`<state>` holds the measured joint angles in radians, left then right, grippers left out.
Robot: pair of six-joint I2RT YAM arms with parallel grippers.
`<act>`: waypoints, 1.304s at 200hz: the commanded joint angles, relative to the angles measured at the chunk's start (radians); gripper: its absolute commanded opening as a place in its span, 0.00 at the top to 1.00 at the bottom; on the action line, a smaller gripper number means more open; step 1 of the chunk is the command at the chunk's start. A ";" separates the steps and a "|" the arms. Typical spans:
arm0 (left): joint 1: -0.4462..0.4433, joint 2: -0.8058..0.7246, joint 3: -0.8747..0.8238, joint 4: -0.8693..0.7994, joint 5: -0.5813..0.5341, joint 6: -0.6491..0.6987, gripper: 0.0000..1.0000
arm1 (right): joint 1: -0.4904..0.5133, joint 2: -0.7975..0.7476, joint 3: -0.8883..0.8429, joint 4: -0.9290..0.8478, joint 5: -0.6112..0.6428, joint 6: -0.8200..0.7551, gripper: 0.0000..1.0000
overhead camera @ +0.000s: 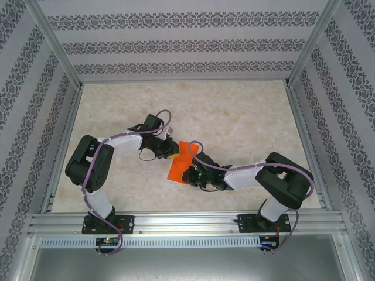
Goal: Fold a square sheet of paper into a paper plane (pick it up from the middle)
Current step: Fold the triangle a second time at the center of the table.
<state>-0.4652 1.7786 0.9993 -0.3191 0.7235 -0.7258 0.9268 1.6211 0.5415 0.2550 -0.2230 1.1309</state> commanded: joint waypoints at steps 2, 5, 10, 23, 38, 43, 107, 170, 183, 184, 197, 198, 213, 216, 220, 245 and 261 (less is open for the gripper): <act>-0.034 0.028 -0.015 0.046 0.081 0.026 0.81 | -0.008 0.007 0.003 -0.075 0.004 -0.018 0.96; -0.036 0.034 -0.015 0.041 0.081 0.031 0.81 | -0.009 0.007 0.004 -0.075 0.004 -0.017 0.96; -0.039 0.044 -0.012 0.038 0.074 0.036 0.81 | -0.008 0.005 0.006 -0.075 0.004 -0.017 0.96; -0.038 0.064 -0.022 0.050 0.060 0.032 0.81 | -0.009 0.002 0.014 -0.076 0.002 -0.018 0.96; -0.038 0.087 -0.022 0.048 0.038 0.035 0.81 | -0.009 -0.004 0.026 -0.077 0.001 -0.019 0.96; -0.039 0.095 -0.020 0.039 0.025 0.039 0.82 | -0.010 -0.008 0.031 -0.080 0.000 -0.020 0.95; -0.039 0.143 -0.019 0.005 -0.041 0.056 0.83 | -0.010 -0.044 0.126 -0.102 0.026 -0.029 0.91; -0.039 0.141 -0.012 -0.013 -0.051 0.063 0.83 | -0.036 0.077 0.166 -0.119 0.045 -0.016 0.91; -0.039 0.143 -0.012 -0.015 -0.052 0.065 0.83 | -0.036 0.098 0.156 -0.117 0.037 -0.009 0.91; -0.039 0.143 -0.012 -0.014 -0.053 0.064 0.83 | -0.036 0.099 0.155 -0.115 0.036 -0.008 0.91; -0.039 0.143 -0.012 -0.014 -0.056 0.063 0.83 | -0.036 0.115 0.131 -0.093 0.025 0.007 0.91; -0.039 0.143 -0.012 -0.013 -0.056 0.063 0.83 | -0.036 0.116 0.129 -0.091 0.025 0.009 0.91; -0.038 0.145 -0.011 -0.016 -0.061 0.063 0.84 | -0.036 0.110 0.109 -0.081 0.022 0.020 0.91; -0.039 0.145 -0.010 -0.016 -0.062 0.063 0.84 | -0.036 0.105 0.106 -0.082 0.022 0.020 0.91; -0.038 0.144 -0.010 -0.017 -0.063 0.063 0.84 | -0.036 0.097 0.105 -0.084 0.022 0.020 0.91; -0.038 0.145 -0.010 -0.018 -0.064 0.057 0.84 | -0.028 0.028 0.120 -0.148 0.014 -0.011 0.90; -0.039 0.146 -0.006 -0.023 -0.066 0.059 0.84 | -0.016 -0.015 0.113 -0.165 0.014 -0.015 0.90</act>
<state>-0.4999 1.8908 0.9913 -0.3042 0.7219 -0.6853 0.8951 1.6787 0.6720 0.1459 -0.2073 1.1309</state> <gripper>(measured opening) 0.163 0.095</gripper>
